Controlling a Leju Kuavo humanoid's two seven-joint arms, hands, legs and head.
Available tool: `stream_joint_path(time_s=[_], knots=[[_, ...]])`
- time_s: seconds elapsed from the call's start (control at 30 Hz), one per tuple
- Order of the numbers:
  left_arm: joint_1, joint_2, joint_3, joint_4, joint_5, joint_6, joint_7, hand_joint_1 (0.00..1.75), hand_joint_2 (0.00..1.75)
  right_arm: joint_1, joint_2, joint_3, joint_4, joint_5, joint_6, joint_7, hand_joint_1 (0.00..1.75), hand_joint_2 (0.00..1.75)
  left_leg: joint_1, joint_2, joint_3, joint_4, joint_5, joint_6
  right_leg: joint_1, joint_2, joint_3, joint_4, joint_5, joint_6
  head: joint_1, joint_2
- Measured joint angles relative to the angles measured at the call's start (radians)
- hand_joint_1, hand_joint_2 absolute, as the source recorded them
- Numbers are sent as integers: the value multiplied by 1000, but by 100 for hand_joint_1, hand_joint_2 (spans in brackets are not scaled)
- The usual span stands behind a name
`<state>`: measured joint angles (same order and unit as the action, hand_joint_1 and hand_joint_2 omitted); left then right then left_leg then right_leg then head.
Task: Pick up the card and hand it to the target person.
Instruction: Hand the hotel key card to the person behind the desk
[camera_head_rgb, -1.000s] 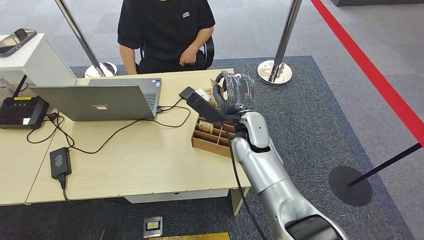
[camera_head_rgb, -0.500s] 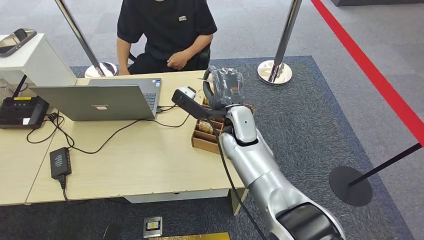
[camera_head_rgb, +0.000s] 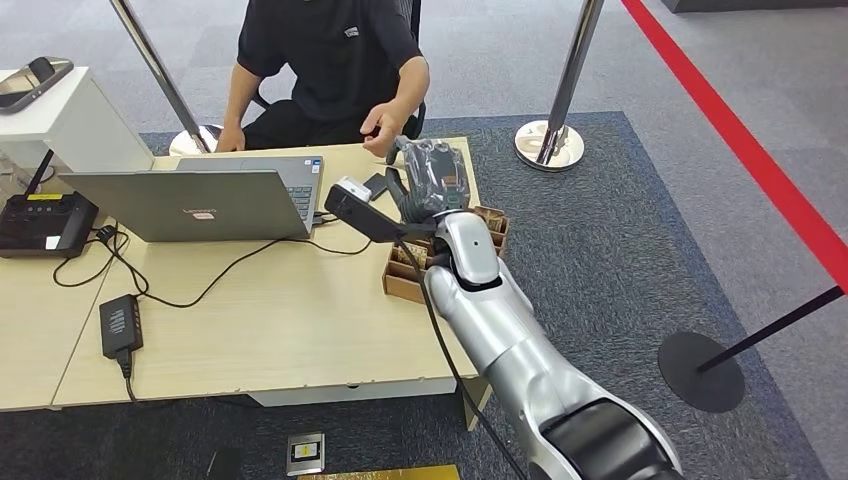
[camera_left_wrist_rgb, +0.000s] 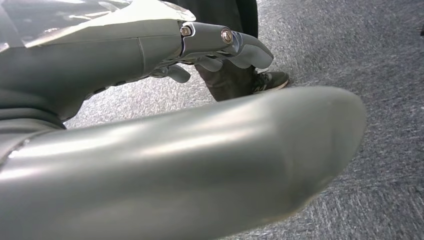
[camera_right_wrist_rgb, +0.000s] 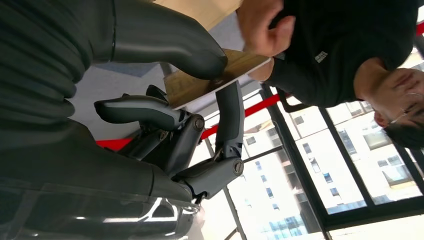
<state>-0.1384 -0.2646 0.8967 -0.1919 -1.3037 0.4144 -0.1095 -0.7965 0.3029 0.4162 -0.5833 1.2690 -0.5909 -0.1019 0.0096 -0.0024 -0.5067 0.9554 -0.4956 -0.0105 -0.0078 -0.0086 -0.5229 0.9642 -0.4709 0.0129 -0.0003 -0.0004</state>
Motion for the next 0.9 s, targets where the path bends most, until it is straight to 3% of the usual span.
stream_joint_path(time_s=[0.4,0.57,0.67,0.8,0.83,0.9], knots=[[0,-2,0,0,2,4,3,0,0,-5,22,0,33,-19,-45,-50,151,175,0,0,0,0,0,0,0,0,0,0,0,0,0,0],[0,-2,0,0,2,4,3,0,0,-6,26,0,43,-21,-46,-55,136,175,0,0,0,0,0,0,0,0,0,0,0,0,0,0],[1,-2,0,0,2,4,3,0,0,-7,27,0,53,-19,-45,-54,111,175,0,0,0,0,0,0,0,0,0,0,0,0,0,0],[1,-2,0,0,2,4,3,0,0,-7,27,0,69,-13,-42,-42,14,175,0,0,0,0,0,0,0,0,0,0,0,0,0,0],[1,-2,0,1,2,4,3,0,0,-7,27,0,74,-10,-41,-35,3,175,0,0,0,0,0,0,0,0,0,0,0,0,0,0],[1,-2,0,1,2,4,3,0,0,-8,27,0,83,-3,-36,-21,0,175,0,0,0,0,0,0,0,0,0,0,0,0,0,0]])
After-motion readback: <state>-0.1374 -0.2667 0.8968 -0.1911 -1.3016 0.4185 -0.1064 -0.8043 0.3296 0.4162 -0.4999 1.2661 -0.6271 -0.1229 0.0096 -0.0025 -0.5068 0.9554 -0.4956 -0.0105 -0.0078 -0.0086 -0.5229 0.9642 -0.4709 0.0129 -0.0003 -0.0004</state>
